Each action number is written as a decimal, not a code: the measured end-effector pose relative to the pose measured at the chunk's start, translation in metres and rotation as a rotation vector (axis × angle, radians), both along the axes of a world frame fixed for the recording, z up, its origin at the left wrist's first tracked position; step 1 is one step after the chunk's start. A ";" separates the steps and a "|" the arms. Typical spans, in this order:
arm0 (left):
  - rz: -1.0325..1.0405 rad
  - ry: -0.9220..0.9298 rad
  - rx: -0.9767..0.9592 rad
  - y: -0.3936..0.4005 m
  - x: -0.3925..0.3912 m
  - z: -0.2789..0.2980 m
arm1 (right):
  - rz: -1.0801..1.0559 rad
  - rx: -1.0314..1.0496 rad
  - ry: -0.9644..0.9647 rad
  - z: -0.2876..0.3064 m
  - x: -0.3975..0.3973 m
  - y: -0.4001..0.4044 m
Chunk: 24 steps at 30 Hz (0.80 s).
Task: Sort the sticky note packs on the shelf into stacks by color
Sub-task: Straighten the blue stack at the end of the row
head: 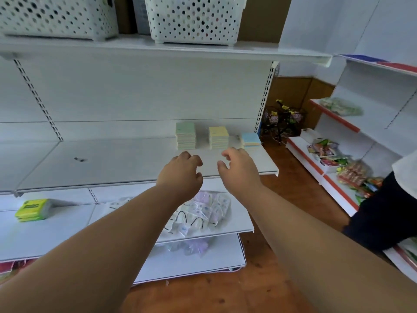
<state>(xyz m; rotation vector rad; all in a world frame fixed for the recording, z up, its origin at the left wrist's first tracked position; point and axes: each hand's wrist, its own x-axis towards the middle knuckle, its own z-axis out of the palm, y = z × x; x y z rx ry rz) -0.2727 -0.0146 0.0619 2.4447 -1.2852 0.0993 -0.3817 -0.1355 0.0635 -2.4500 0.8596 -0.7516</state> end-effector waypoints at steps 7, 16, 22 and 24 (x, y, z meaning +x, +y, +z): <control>0.039 0.006 -0.031 0.013 -0.005 0.008 | 0.107 0.194 -0.223 0.032 -0.009 0.010; 0.021 0.012 -0.066 -0.001 -0.015 0.016 | 0.099 0.104 -0.386 0.081 -0.048 -0.003; -0.018 0.022 -0.077 -0.017 -0.018 0.011 | -0.002 0.176 -0.241 0.037 -0.043 -0.027; -0.046 0.022 -0.063 -0.027 -0.020 0.004 | -0.013 0.180 -0.225 0.025 -0.045 -0.035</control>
